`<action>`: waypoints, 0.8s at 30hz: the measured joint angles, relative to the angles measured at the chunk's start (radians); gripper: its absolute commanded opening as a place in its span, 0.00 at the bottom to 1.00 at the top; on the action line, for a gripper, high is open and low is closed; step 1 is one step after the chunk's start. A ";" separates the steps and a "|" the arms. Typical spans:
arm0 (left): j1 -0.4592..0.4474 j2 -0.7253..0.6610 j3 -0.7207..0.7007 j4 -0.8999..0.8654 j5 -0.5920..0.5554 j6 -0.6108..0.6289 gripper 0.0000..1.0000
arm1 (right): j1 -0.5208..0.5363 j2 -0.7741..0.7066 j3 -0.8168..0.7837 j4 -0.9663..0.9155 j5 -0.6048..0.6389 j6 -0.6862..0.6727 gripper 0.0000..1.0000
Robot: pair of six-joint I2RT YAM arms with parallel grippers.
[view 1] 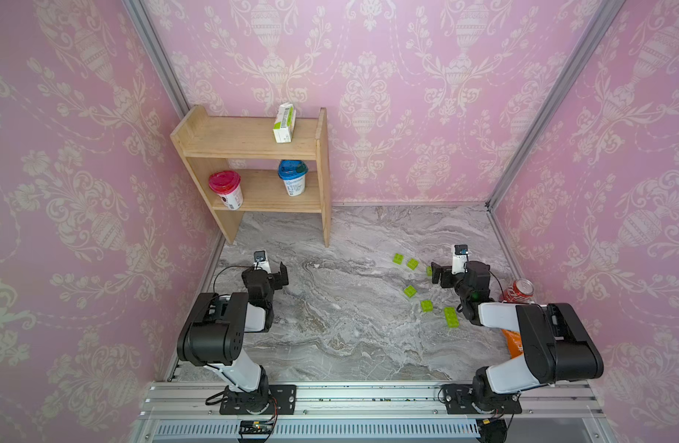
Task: Assemble the letter v with lego
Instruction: Pick up the lego brick from the center of the board.
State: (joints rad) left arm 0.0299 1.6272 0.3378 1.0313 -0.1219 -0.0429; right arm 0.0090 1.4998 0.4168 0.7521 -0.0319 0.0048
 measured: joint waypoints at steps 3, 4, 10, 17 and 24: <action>0.000 0.000 0.000 0.000 0.000 0.000 0.99 | 0.000 0.000 0.000 0.000 0.000 0.000 1.00; 0.000 0.000 0.000 0.000 0.000 0.000 0.99 | 0.000 0.000 0.000 0.000 0.000 0.000 1.00; 0.000 0.000 0.000 0.000 0.000 0.000 0.99 | 0.000 0.000 0.000 0.000 0.000 0.000 1.00; 0.000 0.000 0.000 -0.001 0.000 0.000 0.99 | 0.000 0.000 0.000 0.000 0.000 0.000 1.00; 0.000 0.000 0.000 -0.003 0.000 0.000 0.96 | 0.000 0.000 0.000 0.000 -0.001 0.000 1.00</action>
State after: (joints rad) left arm 0.0299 1.6272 0.3378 1.0279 -0.1219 -0.0429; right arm 0.0086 1.4998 0.4168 0.7517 -0.0330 0.0051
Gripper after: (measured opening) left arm 0.983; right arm 0.998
